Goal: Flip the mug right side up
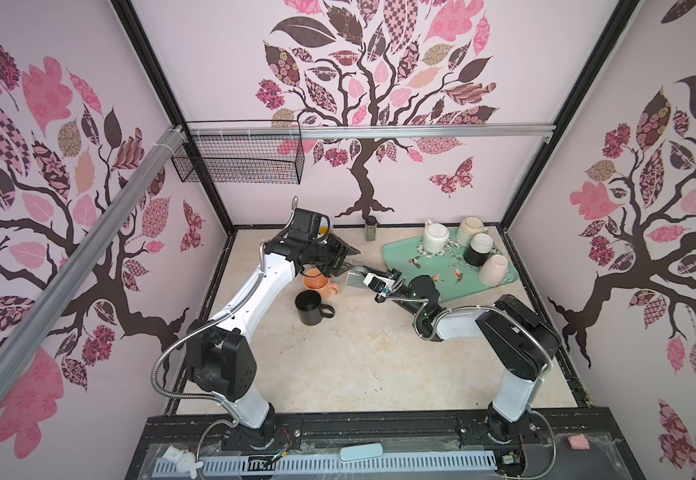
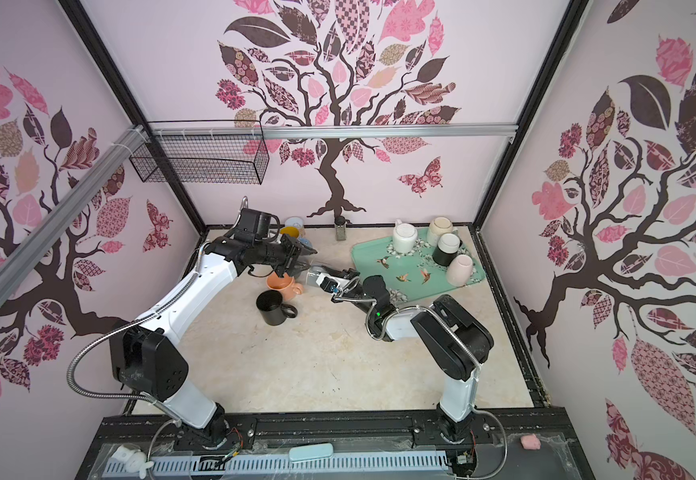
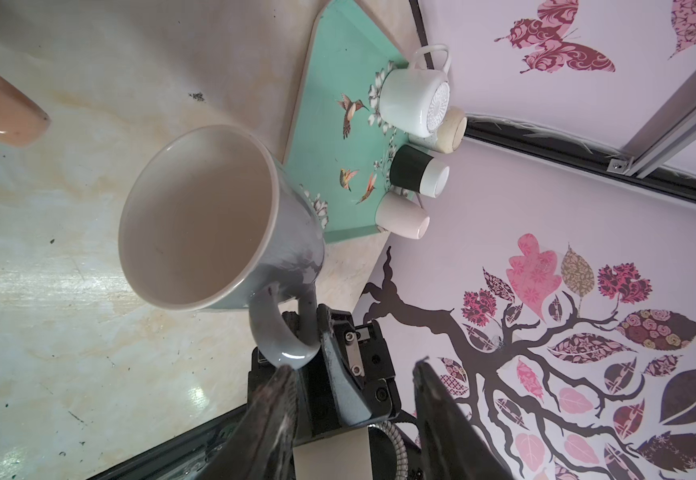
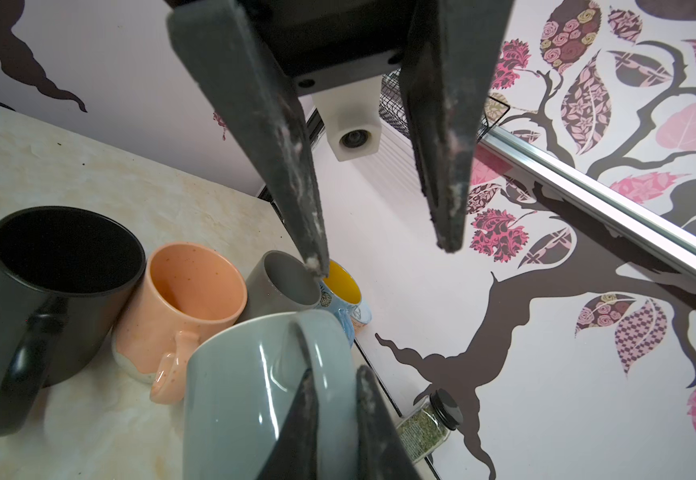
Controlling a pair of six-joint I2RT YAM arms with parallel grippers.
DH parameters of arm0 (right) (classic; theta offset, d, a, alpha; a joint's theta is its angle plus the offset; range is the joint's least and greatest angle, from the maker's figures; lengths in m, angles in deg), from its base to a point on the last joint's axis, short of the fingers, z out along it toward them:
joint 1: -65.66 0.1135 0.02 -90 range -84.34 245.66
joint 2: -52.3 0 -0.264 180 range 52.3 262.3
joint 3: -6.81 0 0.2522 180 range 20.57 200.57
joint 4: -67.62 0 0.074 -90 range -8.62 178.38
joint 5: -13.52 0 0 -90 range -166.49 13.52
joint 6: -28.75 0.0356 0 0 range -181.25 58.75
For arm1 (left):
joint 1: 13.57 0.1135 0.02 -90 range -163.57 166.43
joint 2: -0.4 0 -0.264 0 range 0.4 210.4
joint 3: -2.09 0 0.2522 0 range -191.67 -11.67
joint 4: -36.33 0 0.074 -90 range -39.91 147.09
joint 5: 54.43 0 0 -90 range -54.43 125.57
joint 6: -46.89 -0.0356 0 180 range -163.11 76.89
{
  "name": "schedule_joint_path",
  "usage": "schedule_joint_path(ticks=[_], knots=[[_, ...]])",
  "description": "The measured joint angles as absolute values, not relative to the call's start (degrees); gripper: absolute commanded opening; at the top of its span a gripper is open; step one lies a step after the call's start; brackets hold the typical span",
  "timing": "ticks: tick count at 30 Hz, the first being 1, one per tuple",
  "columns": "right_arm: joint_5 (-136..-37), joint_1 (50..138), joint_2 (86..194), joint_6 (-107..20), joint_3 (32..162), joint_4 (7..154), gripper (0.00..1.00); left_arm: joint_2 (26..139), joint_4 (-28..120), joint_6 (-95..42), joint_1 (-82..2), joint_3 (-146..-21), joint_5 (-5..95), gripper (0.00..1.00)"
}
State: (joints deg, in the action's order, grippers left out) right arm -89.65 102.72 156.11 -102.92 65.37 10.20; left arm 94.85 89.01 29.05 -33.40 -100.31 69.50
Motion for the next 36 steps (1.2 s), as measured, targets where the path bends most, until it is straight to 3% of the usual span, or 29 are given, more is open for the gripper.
schedule_joint_path(ticks=[21,31,36], knots=[[-87.4,104.3,156.1,-106.7,64.0,9.9,0.0,94.8,81.1,41.2,-35.7,-90.5,70.9,0.46],[-85.2,104.9,156.1,-110.3,62.1,9.5,0.0,95.3,76.0,48.1,-35.8,-86.8,73.3,0.36],[-83.2,105.2,156.1,-113.1,60.8,9.2,0.0,96.6,75.0,50.7,-35.9,-86.8,74.8,0.23]])
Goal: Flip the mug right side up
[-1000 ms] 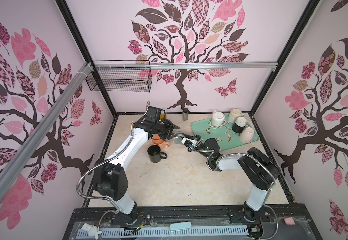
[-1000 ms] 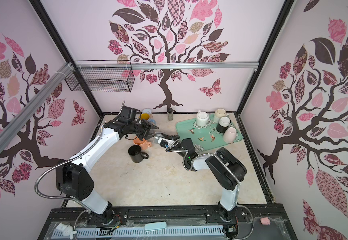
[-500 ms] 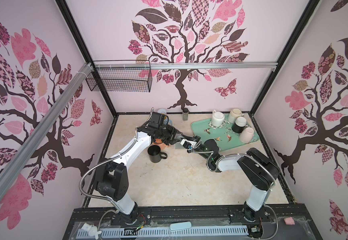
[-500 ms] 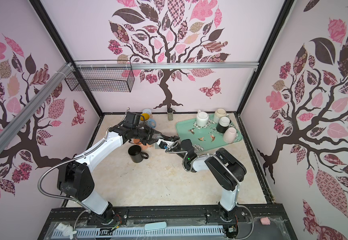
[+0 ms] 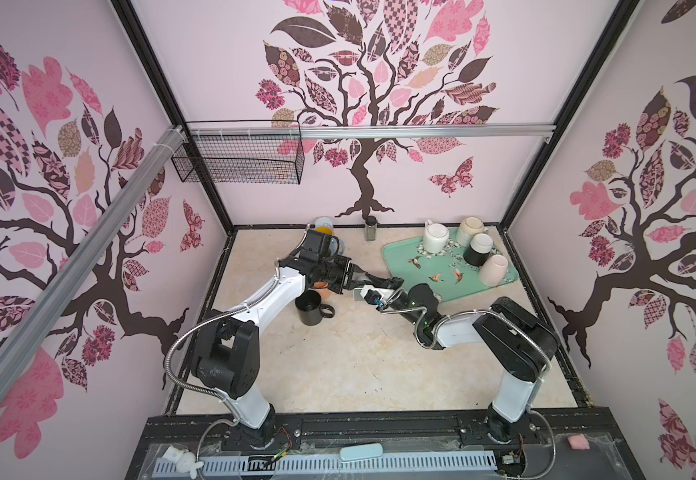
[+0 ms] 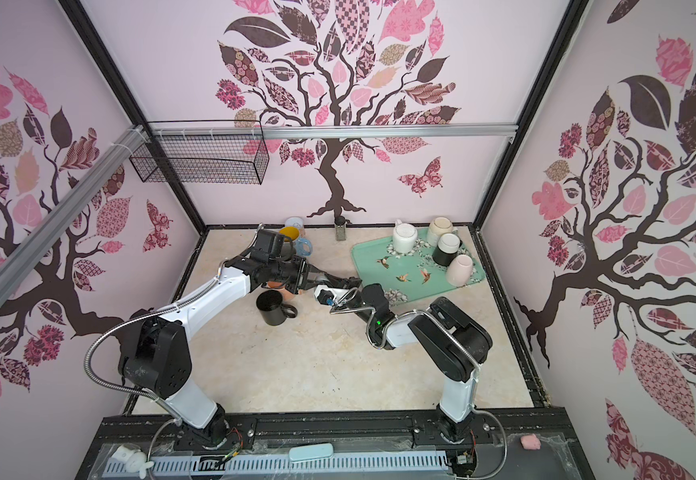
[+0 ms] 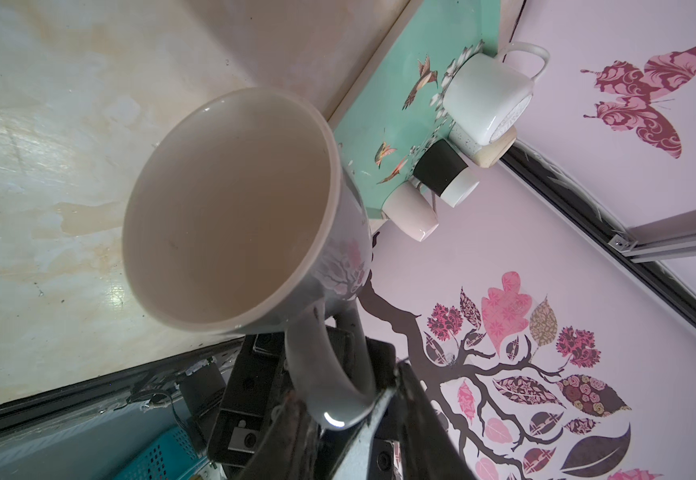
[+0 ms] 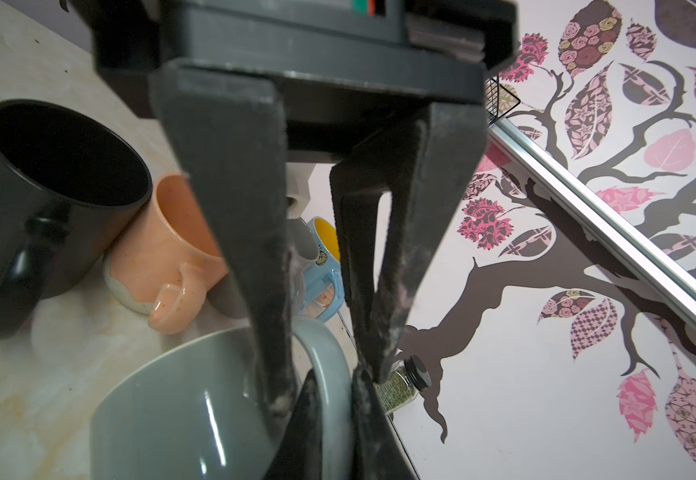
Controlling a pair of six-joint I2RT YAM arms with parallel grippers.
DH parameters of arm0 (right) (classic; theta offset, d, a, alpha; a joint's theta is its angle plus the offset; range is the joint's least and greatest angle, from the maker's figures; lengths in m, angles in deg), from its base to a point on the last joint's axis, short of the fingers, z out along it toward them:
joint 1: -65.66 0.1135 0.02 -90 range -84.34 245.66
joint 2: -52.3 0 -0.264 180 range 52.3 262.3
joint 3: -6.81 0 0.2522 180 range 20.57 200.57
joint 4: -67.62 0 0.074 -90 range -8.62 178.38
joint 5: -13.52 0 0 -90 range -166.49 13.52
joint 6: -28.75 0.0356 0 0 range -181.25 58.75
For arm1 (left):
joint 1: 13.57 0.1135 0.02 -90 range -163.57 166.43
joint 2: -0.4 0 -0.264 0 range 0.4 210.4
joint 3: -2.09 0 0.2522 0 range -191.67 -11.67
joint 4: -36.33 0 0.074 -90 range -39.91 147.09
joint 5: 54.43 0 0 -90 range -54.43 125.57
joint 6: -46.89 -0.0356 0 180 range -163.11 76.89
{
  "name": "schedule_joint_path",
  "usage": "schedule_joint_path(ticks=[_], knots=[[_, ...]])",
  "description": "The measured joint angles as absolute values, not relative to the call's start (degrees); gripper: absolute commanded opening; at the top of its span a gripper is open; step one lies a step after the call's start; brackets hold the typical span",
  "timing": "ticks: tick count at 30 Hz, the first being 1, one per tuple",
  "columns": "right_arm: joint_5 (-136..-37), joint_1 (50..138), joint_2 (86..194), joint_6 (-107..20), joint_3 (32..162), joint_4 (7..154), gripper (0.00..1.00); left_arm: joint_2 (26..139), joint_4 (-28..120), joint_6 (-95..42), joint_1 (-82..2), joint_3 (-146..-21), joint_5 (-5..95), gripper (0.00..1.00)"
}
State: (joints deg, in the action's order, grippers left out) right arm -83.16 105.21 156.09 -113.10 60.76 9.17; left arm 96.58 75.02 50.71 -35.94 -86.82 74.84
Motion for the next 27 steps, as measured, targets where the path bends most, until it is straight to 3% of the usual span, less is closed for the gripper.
schedule_joint_path(ticks=[4,7,9,27], knots=[[-80.7,105.2,156.1,-114.9,59.3,8.1,0.0,97.9,74.3,51.6,-36.1,-86.9,76.2,0.22],[-79.8,105.2,156.1,-116.6,57.7,7.2,0.0,99.4,73.9,51.6,-36.4,-87.0,76.8,0.37],[-79.6,105.3,156.1,-117.9,57.0,7.1,0.0,100.6,73.8,51.8,-36.4,-87.1,76.8,0.41],[-78.0,105.0,156.2,-111.2,57.8,6.5,0.0,102.5,72.8,50.6,-35.8,-88.9,76.7,0.45]])
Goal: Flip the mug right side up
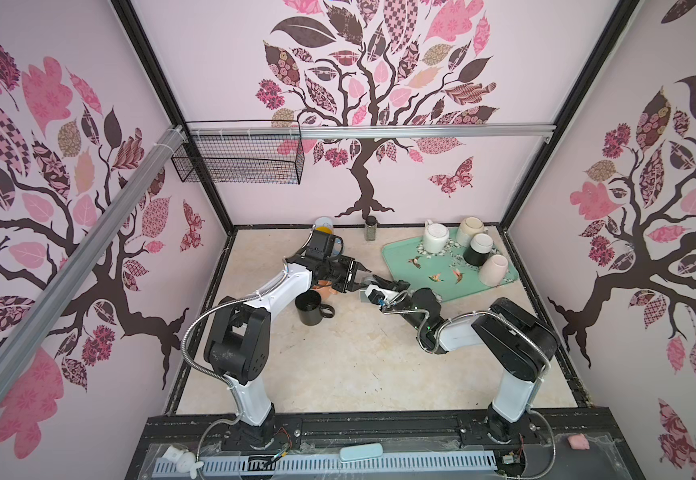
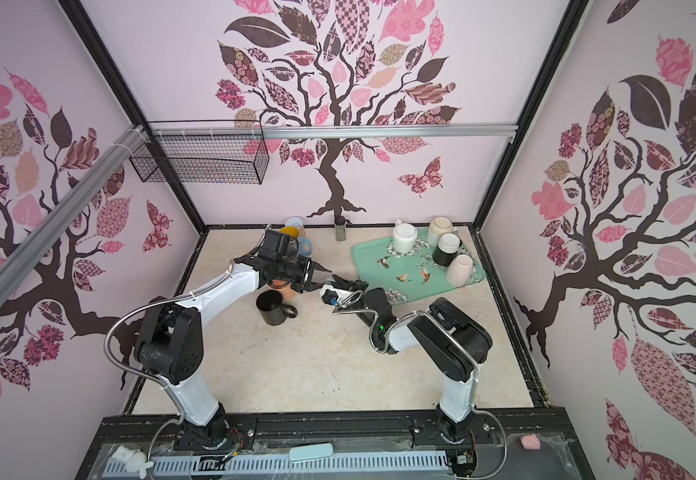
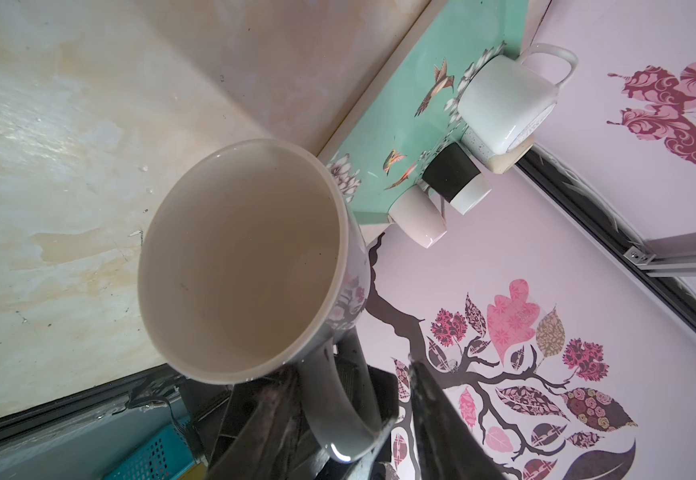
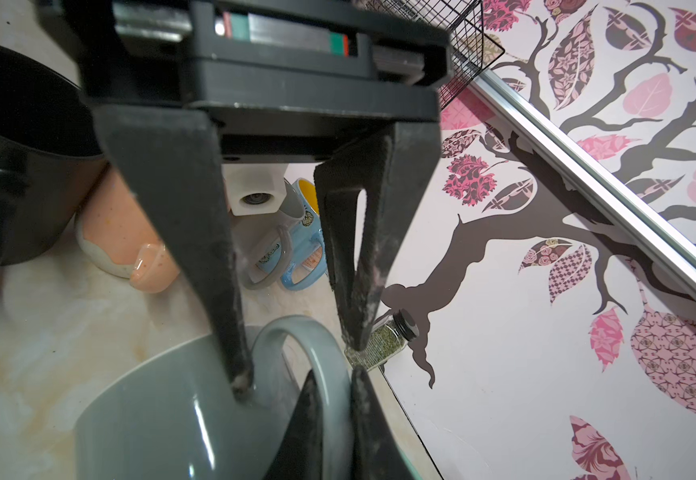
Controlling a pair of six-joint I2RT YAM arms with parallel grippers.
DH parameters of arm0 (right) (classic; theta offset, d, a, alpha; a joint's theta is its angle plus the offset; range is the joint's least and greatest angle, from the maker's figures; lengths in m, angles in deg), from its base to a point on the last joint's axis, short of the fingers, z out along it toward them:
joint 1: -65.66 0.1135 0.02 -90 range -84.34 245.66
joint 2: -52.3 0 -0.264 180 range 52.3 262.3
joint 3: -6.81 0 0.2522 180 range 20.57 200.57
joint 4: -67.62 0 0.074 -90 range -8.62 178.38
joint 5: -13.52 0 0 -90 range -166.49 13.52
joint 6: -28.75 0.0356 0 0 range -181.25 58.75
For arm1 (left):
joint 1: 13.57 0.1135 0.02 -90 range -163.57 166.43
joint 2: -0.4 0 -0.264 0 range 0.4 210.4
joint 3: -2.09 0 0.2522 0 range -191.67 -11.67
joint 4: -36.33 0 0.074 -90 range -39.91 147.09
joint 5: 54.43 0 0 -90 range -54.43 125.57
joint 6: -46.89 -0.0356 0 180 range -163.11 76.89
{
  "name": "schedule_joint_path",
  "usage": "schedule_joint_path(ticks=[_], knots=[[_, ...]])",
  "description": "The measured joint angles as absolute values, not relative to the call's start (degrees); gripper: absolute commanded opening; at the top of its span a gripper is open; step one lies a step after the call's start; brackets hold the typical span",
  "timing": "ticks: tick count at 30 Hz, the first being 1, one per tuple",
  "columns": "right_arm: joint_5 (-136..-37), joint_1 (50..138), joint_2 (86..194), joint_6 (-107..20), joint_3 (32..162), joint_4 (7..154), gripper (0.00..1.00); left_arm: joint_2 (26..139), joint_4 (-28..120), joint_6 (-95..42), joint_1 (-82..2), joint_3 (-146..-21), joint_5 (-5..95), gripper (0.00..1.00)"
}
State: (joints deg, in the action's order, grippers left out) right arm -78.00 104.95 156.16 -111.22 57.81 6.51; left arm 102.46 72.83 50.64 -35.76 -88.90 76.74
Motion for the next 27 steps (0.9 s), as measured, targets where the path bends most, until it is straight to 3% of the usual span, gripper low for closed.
schedule_joint_path(ticks=[5,8,17,24,27], knots=[[-77.8,105.1,156.2,-114.3,57.4,5.2,0.0,102.5,71.9,53.6,-35.7,-88.8,77.0,0.45],[-76.9,105.5,156.3,-117.1,57.0,4.3,0.0,102.9,71.7,55.1,-35.7,-88.8,77.3,0.38],[-74.8,106.1,158.0,-127.9,56.7,2.6,0.0,105.6,69.4,60.4,-35.8,-88.4,78.7,0.0],[-74.5,106.1,158.1,-129.2,56.7,1.8,0.0,105.6,68.7,60.3,-35.8,-88.4,79.2,0.0],[-74.4,106.1,158.7,-128.6,56.5,0.9,0.07,105.7,68.6,58.8,-35.8,-88.4,79.1,0.0]])
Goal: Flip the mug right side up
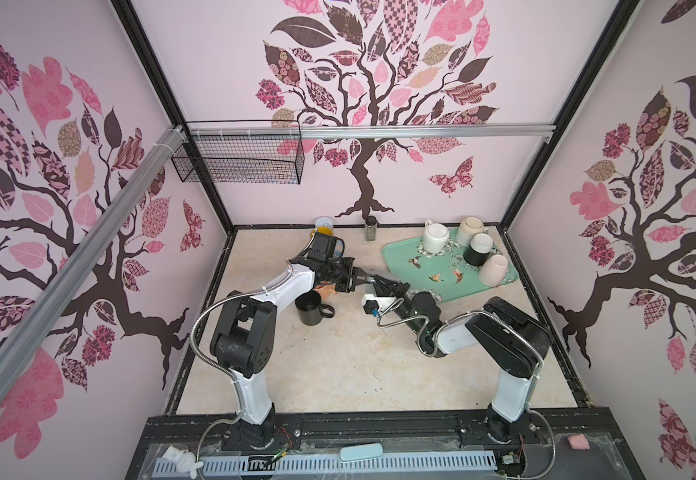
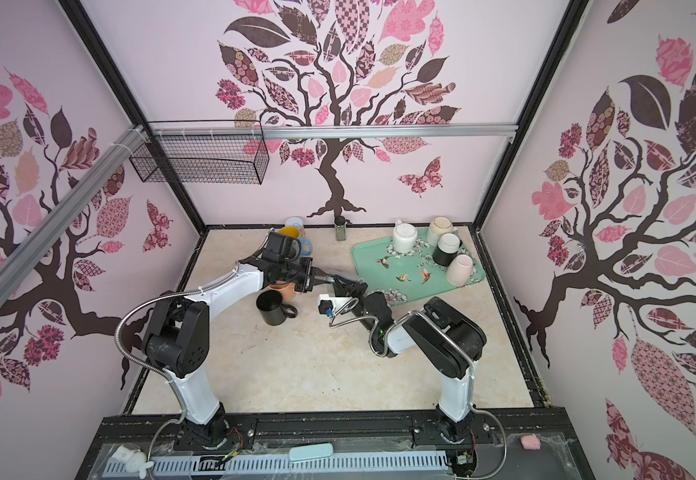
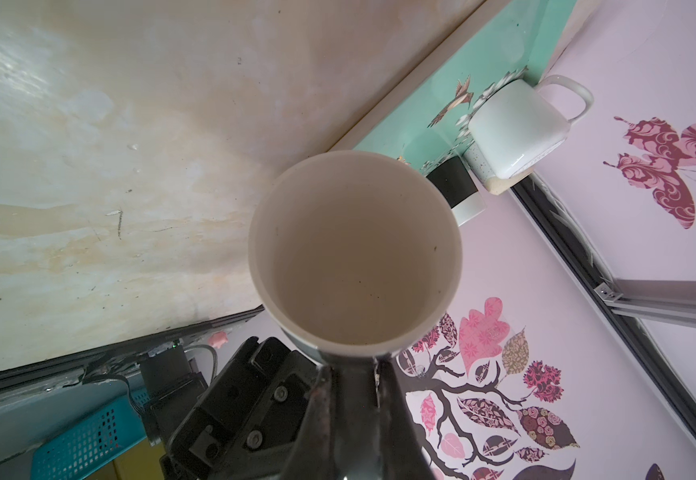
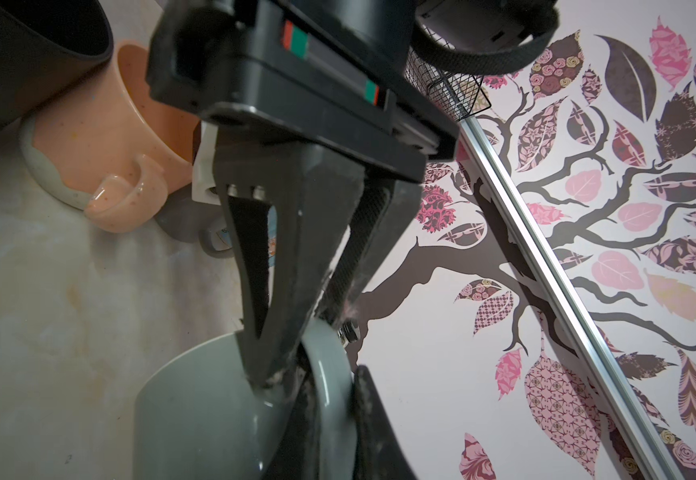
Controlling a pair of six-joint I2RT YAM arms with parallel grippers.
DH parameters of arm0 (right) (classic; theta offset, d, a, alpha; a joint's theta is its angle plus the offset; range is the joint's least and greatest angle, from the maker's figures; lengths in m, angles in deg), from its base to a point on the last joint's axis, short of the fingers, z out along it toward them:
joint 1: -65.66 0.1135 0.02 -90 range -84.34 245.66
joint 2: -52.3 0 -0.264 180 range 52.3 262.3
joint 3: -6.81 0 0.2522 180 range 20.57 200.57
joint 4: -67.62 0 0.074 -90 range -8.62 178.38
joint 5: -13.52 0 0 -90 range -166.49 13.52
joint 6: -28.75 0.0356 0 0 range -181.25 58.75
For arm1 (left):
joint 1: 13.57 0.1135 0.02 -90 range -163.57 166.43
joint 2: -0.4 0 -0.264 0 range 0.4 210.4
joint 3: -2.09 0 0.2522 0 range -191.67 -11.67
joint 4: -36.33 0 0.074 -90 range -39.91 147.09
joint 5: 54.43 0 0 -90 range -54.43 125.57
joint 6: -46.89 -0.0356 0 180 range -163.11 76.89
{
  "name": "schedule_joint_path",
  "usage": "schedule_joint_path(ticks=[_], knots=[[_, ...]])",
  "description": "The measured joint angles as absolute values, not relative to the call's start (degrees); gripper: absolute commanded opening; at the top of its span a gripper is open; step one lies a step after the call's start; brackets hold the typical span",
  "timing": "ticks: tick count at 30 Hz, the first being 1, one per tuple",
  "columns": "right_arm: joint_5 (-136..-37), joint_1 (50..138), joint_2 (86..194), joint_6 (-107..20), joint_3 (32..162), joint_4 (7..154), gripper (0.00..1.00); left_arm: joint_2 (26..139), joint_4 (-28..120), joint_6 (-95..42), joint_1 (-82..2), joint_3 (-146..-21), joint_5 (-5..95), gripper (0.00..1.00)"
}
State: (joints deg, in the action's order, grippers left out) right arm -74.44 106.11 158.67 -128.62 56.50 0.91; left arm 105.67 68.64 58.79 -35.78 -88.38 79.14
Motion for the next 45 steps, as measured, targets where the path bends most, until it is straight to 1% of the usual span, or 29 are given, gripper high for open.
schedule_joint_path(ticks=[4,6,8,11,14,20,25,33,36,45], knots=[[-73.9,106.3,159.0,-126.8,55.8,0.5,0.16,106.4,68.6,56.0,-35.8,-88.5,79.4,0.0],[-73.2,106.5,159.2,-125.3,55.3,0.3,0.19,107.0,68.5,54.2,-35.9,-88.7,79.4,0.0],[-72.8,106.5,159.4,-123.3,54.7,-0.6,0.25,107.7,68.0,52.6,-36.2,-89.0,79.5,0.0],[-74.0,107.9,159.5,-120.5,54.1,-3.7,0.37,109.7,64.9,50.7,-36.5,-89.8,78.4,0.0],[-75.2,110.0,159.5,-118.2,53.7,-6.4,0.45,111.1,62.7,48.9,-36.2,-90.0,76.9,0.0],[-75.2,110.2,159.5,-114.2,52.4,-8.0,0.53,111.5,62.1,46.2,-36.0,-90.5,76.1,0.0],[-71.1,110.0,157.5,-105.7,50.5,-7.8,0.56,112.9,62.3,42.4,-36.0,-93.0,76.0,0.0],[-69.9,103.7,136.1,-82.5,49.8,9.9,0.56,116.5,62.8,30.7,-36.0,-99.4,75.2,0.0],[-69.9,101.6,131.6,-75.1,50.7,16.5,0.56,118.1,62.8,26.2,-36.0,-101.0,74.4,0.0],[-73.0,94.7,130.5,-57.3,58.9,38.3,0.56,118.5,66.7,12.0,-36.0,-103.2,70.2,0.0]])
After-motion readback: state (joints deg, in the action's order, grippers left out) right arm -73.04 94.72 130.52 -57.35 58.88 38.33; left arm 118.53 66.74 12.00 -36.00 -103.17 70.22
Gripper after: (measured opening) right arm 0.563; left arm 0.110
